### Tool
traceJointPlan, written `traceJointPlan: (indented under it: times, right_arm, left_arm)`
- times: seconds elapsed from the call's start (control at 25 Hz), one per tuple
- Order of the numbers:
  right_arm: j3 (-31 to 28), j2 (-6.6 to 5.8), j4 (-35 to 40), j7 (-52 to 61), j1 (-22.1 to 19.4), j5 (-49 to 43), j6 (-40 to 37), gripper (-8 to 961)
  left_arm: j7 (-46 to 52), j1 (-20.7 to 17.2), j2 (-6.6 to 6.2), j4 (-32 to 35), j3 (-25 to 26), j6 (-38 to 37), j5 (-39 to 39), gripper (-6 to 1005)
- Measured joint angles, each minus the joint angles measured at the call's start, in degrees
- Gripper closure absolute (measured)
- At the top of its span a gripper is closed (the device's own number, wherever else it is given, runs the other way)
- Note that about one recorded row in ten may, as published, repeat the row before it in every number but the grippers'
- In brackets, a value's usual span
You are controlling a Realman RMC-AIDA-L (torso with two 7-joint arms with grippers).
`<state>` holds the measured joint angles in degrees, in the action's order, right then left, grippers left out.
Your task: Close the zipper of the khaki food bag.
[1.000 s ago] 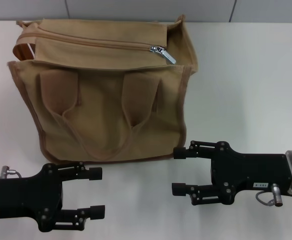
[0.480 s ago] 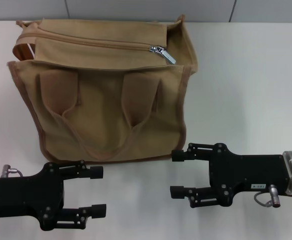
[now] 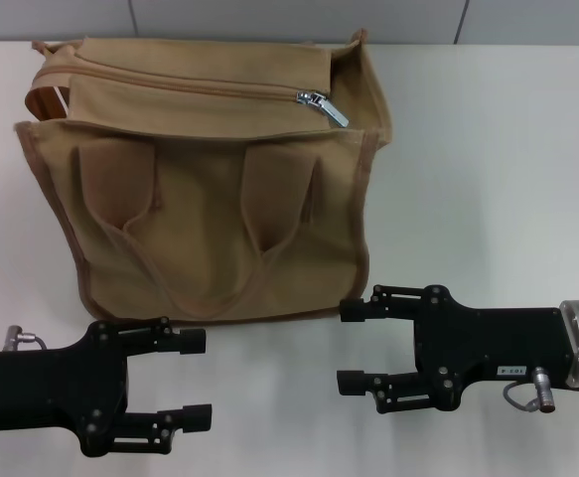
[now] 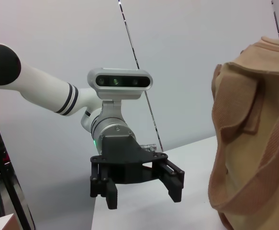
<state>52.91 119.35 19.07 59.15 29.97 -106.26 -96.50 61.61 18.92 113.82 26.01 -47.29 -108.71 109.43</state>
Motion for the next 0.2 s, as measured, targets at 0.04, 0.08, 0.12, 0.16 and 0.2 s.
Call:
traceJointPlan:
  times: [0.04,0.08,0.12,0.16,0.2]
  right_arm:
    - [0.00,0.00,0.00,0.01,0.00,0.00,0.00,168]
    - [0.00,0.00,0.00,0.01,0.00,0.00,0.00,168]
    - [0.00,0.00,0.00,0.01,0.00,0.00,0.00,168]
    - [0.00,0.00,0.00,0.04,0.00,0.00,0.00,168]
    - [0.00,0.00,0.00,0.10,0.00,0.00,0.00,168]
  left_arm:
    - [0.00,0.01,0.00,0.00,0.00,-0.02,0.00,217]
    - [0.00,0.01,0.00,0.00,0.00,-0.02,0.00,217]
    - [0.00,0.00,0.00,0.00,0.00,-0.03,0.00,217]
    - [0.00,-0.02,0.00,0.00,0.00,-0.05,0.00,217]
    - [0.00,-0.03,0.00,0.00,0.00,-0.08,0.00,217]
